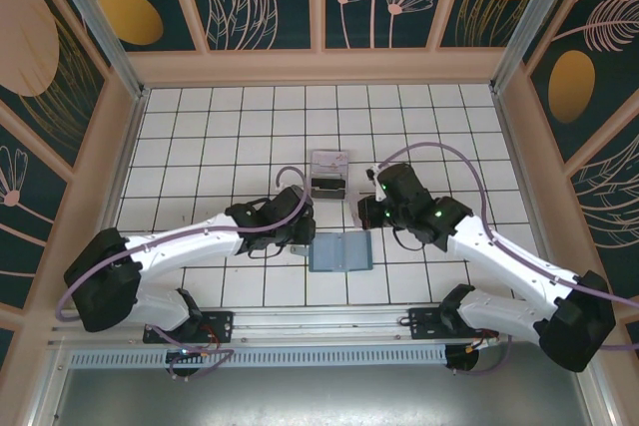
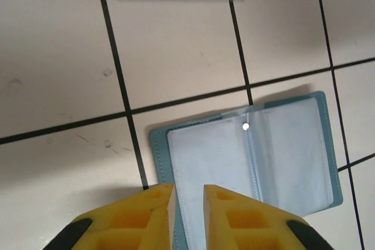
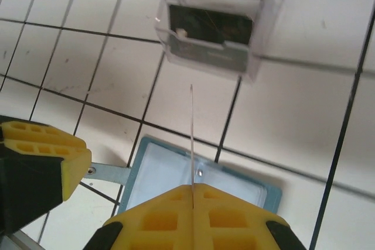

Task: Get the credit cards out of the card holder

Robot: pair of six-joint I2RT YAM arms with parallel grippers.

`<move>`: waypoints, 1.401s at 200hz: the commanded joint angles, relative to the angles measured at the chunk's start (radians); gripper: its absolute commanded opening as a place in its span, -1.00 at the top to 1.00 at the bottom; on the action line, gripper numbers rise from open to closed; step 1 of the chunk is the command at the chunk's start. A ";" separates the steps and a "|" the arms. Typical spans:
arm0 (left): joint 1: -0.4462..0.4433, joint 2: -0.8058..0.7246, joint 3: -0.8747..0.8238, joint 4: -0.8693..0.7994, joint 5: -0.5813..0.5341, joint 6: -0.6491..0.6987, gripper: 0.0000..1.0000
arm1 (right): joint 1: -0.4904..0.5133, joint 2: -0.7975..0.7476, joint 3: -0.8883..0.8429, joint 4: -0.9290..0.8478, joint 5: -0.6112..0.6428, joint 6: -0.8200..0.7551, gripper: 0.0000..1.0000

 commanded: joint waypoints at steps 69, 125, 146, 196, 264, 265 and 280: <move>0.077 -0.089 -0.139 0.031 -0.023 -0.014 0.55 | -0.031 0.235 0.322 -0.144 -0.076 -0.961 1.00; 0.101 -0.129 -0.179 0.032 -0.014 -0.011 0.53 | -0.117 0.442 0.536 -0.285 -0.161 -1.238 1.00; 0.107 -0.132 -0.178 0.024 -0.016 -0.008 0.53 | -0.146 0.530 0.623 -0.331 -0.179 -1.317 1.00; 0.117 -0.109 -0.147 0.005 -0.002 -0.014 0.53 | -0.198 0.767 0.851 -0.423 -0.199 -1.415 1.00; 0.122 -0.105 -0.120 -0.033 -0.020 -0.022 0.53 | -0.229 1.003 1.113 -0.531 -0.237 -1.452 1.00; 0.122 -0.106 -0.120 -0.033 -0.020 -0.022 0.53 | -0.229 1.007 1.116 -0.533 -0.236 -1.452 1.00; 0.124 -0.118 -0.131 -0.033 -0.025 -0.031 0.53 | -0.232 1.033 1.137 -0.540 -0.221 -1.453 1.00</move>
